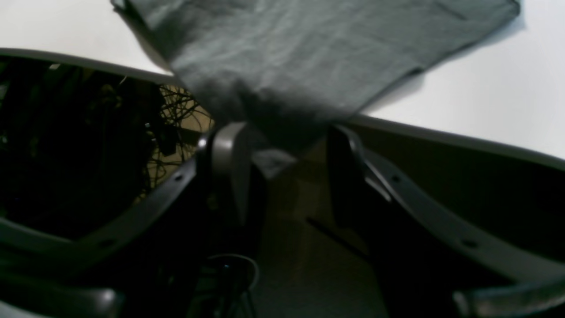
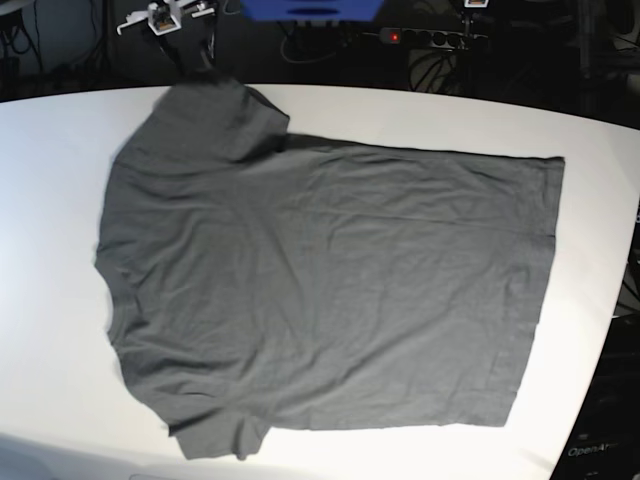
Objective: Fold the T-shirt properly
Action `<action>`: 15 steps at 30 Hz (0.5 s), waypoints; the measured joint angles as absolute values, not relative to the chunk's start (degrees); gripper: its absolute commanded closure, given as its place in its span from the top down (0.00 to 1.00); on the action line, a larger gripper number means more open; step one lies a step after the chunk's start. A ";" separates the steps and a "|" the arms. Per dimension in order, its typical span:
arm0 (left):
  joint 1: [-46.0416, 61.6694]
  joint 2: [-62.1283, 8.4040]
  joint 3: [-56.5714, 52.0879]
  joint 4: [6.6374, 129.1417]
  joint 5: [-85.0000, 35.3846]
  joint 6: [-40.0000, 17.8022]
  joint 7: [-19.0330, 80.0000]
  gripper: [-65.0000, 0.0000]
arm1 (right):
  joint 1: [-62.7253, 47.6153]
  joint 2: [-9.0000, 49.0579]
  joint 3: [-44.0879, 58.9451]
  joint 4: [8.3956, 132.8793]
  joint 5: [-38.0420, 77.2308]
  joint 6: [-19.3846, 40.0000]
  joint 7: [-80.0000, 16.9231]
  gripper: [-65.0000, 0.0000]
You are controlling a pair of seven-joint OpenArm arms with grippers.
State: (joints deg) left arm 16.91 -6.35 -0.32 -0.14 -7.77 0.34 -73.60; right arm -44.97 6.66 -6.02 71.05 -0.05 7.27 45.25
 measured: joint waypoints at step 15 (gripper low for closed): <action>13.63 -6.37 -0.32 -0.01 -7.79 0.32 -73.78 0.01 | -44.93 7.44 -6.63 71.24 11.11 17.85 45.47 0.44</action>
State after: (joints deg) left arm 13.63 -6.37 -0.32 -0.01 -7.79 0.32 -73.78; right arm -44.93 7.44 -6.63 71.24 11.11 17.85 45.47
